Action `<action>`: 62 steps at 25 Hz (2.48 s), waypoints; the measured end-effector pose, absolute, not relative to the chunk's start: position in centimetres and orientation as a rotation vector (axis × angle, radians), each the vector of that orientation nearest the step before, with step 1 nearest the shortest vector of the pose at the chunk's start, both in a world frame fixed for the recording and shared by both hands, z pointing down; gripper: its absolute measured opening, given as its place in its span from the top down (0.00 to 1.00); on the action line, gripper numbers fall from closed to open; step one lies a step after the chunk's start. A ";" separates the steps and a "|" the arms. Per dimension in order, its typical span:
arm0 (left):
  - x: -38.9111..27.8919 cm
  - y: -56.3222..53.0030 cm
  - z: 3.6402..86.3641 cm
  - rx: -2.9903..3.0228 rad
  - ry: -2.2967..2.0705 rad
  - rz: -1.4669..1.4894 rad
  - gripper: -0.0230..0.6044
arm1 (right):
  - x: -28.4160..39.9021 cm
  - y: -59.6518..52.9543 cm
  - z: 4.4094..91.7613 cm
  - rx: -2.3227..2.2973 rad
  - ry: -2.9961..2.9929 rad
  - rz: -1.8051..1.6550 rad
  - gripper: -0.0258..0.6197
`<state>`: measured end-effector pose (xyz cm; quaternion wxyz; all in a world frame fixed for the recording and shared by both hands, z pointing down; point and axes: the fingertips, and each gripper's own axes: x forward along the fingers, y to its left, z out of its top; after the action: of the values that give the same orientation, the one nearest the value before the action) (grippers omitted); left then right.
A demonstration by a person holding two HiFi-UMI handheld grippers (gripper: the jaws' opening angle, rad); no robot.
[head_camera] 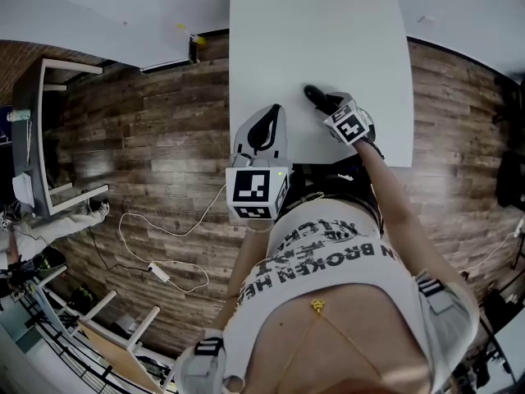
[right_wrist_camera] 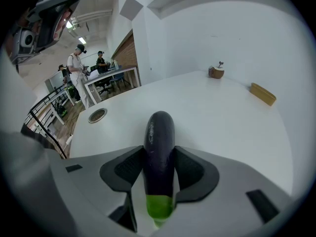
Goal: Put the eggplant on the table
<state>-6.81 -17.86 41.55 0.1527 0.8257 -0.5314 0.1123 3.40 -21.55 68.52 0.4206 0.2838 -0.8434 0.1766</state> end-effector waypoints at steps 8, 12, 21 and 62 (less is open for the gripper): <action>-6.9 -17.6 41.5 2.369 -1.528 0.324 0.95 | 3.4 -21.4 68.5 0.692 -2.115 0.433 0.66; -7.3 -17.4 41.6 2.361 -1.532 0.325 0.95 | 3.0 -21.2 68.6 0.660 -2.102 0.425 0.62; -7.5 -17.3 41.4 2.366 -1.533 0.318 0.95 | 2.5 -20.5 68.0 0.615 -2.127 0.493 0.57; -3.8 -17.3 41.4 2.441 -1.450 0.346 0.95 | 5.5 -21.1 58.0 0.633 -2.326 0.244 0.83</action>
<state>-3.84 -17.25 41.36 0.1402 0.8450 -0.5019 0.1197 5.51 -21.11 57.99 0.3518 0.2445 -0.8986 0.0942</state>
